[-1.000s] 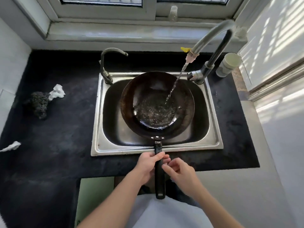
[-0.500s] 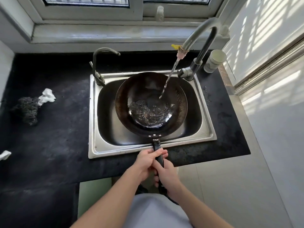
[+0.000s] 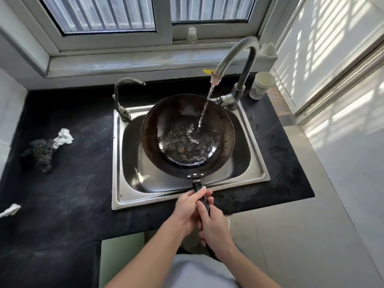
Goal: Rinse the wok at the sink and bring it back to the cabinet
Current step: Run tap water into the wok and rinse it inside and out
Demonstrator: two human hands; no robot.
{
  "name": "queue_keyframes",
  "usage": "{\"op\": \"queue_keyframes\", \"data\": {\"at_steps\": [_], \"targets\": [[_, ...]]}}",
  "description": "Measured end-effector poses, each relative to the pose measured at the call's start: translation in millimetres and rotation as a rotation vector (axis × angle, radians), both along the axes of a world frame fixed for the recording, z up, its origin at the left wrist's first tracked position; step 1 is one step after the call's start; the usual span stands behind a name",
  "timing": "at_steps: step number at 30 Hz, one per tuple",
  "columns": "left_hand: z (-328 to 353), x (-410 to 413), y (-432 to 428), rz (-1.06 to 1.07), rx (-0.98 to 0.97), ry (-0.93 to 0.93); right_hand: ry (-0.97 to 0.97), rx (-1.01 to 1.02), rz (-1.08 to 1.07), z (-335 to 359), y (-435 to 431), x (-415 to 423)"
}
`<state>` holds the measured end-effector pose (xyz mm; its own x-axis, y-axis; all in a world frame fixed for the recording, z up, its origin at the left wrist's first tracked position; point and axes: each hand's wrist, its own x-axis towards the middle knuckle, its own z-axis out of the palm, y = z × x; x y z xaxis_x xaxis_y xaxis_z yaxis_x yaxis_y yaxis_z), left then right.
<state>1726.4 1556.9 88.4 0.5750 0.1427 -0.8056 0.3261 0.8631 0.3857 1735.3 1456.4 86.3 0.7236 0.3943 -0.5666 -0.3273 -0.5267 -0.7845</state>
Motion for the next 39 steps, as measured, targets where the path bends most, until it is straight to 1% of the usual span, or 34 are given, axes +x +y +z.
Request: {"op": "queue_keyframes", "data": {"at_steps": [4,8,11,17,22,26,30,35,39], "targets": [[9,8,-1,0.035,-0.004,-0.062,-0.059,-0.015,0.039,10,0,10],[8,0,-3,0.064,0.037,-0.051,-0.110,-0.049,0.131,15,-2,10],[1,-8,-9,0.074,0.070,-0.036,-0.080,-0.056,0.173,8,-7,7],[-8,-8,-27,0.122,0.056,-0.049,-0.003,-0.059,0.154,-3,-29,9],[-14,12,-39,0.104,0.048,-0.062,-0.004,-0.088,0.124,-4,-40,26],[-13,30,-40,0.057,0.071,-0.060,-0.082,-0.140,0.174,-6,-41,45],[-12,39,-33,0.052,0.099,-0.072,-0.100,-0.145,0.233,-1,-33,62],[-9,36,-19,0.111,0.113,-0.073,-0.064,-0.121,0.288,2,-19,66],[-10,22,-14,0.083,0.135,-0.054,-0.003,-0.090,0.287,2,-16,56]]}}
